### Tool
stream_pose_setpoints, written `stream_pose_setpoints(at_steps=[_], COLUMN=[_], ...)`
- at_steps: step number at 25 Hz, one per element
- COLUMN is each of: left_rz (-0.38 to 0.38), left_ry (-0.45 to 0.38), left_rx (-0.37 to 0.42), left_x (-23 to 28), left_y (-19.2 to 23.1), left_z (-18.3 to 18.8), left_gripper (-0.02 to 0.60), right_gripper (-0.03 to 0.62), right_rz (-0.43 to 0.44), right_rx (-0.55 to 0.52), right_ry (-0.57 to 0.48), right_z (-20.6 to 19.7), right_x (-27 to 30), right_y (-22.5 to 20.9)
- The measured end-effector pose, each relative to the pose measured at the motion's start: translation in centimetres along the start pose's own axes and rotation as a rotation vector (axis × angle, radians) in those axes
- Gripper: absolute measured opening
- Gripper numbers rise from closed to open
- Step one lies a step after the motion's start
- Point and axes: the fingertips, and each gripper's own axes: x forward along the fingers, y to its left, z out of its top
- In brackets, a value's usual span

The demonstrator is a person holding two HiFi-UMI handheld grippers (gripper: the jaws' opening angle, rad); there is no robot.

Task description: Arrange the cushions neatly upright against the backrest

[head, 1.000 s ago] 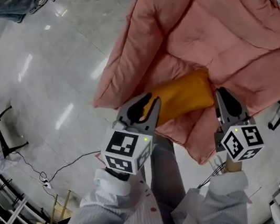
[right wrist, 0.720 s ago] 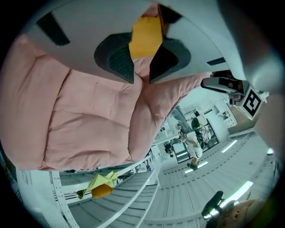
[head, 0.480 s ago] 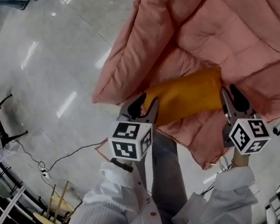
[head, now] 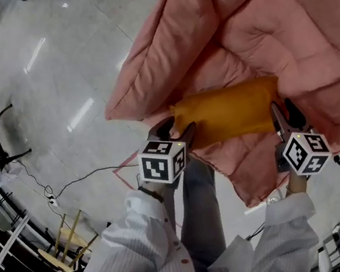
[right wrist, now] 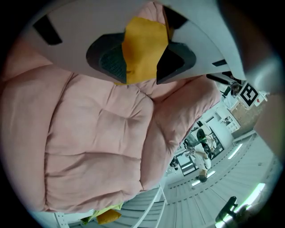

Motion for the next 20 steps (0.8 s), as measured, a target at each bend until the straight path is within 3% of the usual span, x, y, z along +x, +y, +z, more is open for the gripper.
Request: stream_pose_setpoints(at_steps=[11,20], left_rz=[-0.014,-0.065], left_ry=[0.126,0.166], left_rx=[-0.07,-0.152], left_x=[2.8,4.3], left_y=[1.8,1.6], left_z=[-4.5,-5.8], left_gripper=[0.339,0.354], right_gripper=[0.21,0.212], right_rz=[0.016,0.034], right_rx=[0.069,0.082], right_ry=[0.146,0.262], right_z=[-4.6,-6.4], right_x=[2.9,4.1], right_y=[-2.6,-3.2])
